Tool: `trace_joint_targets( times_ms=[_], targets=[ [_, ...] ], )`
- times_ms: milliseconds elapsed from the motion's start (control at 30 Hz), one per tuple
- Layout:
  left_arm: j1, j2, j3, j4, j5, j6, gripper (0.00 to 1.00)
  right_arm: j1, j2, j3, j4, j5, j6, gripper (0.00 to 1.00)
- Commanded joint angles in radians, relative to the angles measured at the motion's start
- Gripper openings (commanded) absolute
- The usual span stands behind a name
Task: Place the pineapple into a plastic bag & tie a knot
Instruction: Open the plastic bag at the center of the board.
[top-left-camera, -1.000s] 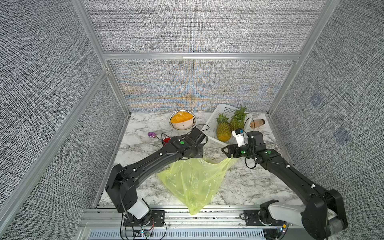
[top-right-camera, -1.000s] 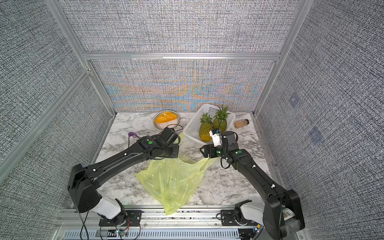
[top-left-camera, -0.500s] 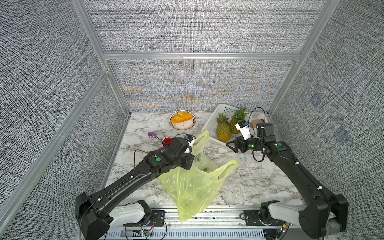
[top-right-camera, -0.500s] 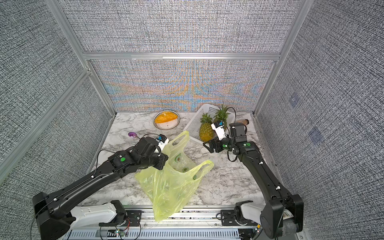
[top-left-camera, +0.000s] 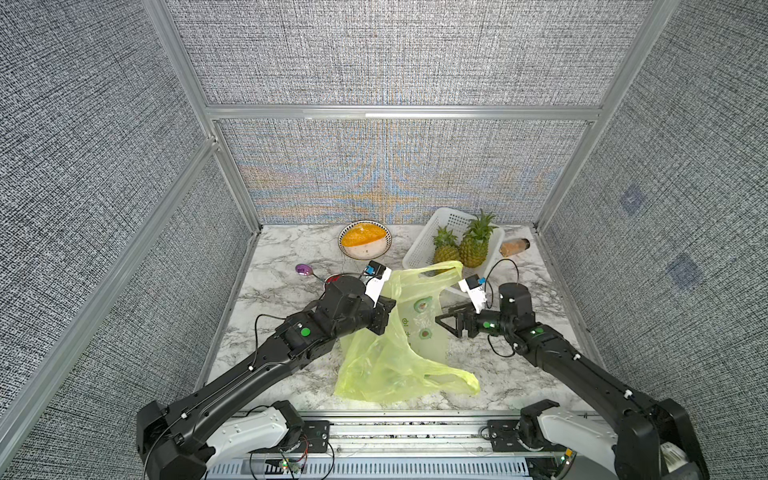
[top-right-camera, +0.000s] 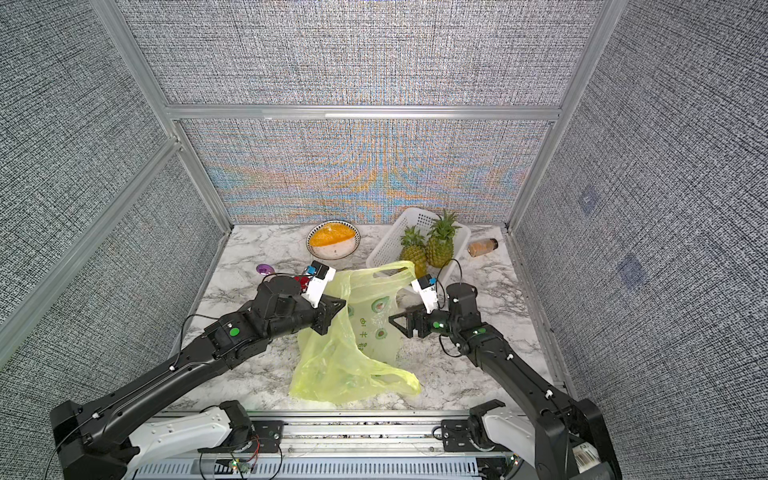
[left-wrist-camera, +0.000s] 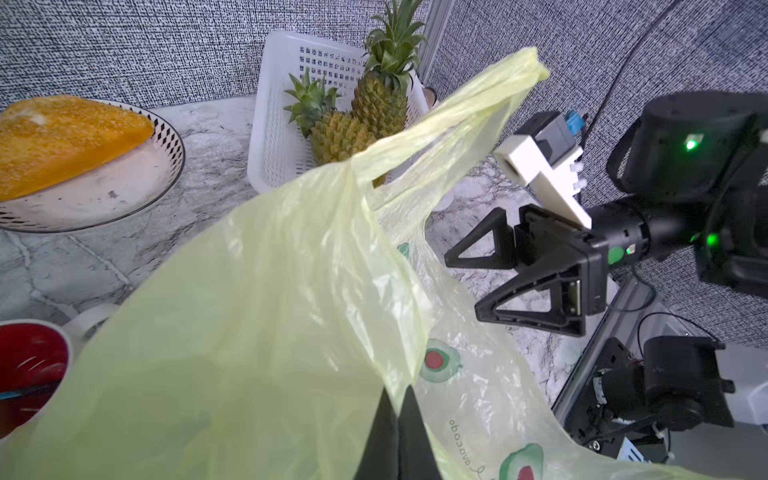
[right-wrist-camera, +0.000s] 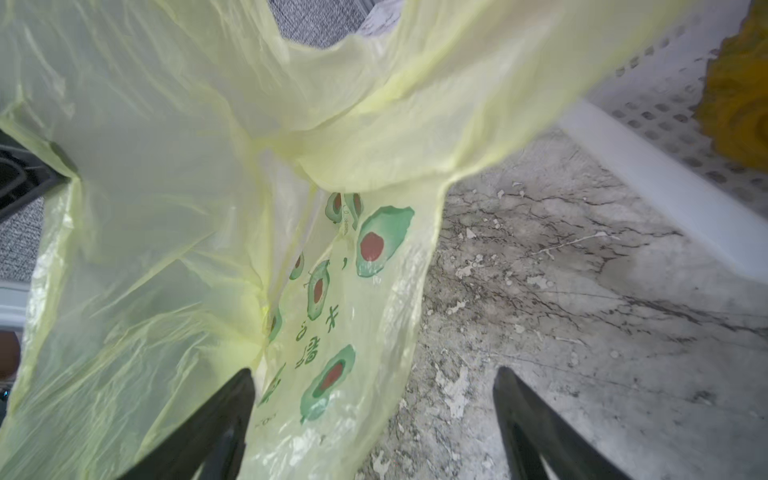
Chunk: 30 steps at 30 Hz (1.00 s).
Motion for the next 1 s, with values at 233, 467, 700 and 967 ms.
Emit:
trace_joint_targets(
  times_ms=[233, 467, 700, 967],
  targets=[
    [0.000, 0.001, -0.030, 0.146, 0.004, -0.092, 0.00, 0.016, 0.063, -0.043, 0.284, 0.079, 0.164, 0.50],
    [0.000, -0.007, -0.054, 0.165, -0.028, -0.142, 0.00, 0.016, 0.109, 0.027, 0.257, 0.074, 0.174, 0.00],
    [0.000, 0.059, -0.034, 0.055, -0.145, -0.329, 0.46, 0.042, 0.054, 0.154, 0.041, 0.212, 0.203, 0.00],
    [-0.006, 0.130, 0.043, 0.037, -0.097, -0.383, 0.72, 0.147, 0.034, 0.257, -0.079, 0.406, 0.260, 0.00]
  ],
)
